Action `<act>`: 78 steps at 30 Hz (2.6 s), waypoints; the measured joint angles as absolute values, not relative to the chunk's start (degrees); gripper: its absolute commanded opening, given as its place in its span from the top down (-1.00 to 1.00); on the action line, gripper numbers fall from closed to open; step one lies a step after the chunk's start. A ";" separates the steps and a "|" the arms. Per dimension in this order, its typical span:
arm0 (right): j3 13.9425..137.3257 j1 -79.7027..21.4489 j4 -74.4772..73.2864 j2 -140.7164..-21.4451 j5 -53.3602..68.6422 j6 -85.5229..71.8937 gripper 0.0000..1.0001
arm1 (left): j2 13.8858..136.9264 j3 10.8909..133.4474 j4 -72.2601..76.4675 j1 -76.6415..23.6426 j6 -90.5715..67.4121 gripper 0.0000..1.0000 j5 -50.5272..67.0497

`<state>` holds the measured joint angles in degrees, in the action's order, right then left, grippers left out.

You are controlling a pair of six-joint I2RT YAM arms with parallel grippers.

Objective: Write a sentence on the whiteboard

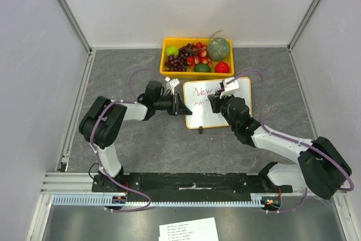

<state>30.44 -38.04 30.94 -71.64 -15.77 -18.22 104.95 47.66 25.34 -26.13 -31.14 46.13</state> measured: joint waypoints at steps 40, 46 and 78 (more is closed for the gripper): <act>30.26 -38.39 33.43 -73.52 -16.45 -20.47 1.00 | 105.01 48.82 22.63 -26.22 -29.91 0.96 46.06; 29.08 -38.63 32.95 -72.53 -16.12 -21.04 1.00 | 105.01 48.82 22.61 -26.22 -29.89 0.96 46.06; 28.47 -41.06 29.82 -71.77 -16.84 -21.87 1.00 | 105.30 49.17 22.33 -26.39 -29.43 0.96 46.06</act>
<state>28.47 -41.06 29.82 -71.77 -16.84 -21.87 105.30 49.17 22.33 -26.39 -29.43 46.06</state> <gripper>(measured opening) 0.144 0.201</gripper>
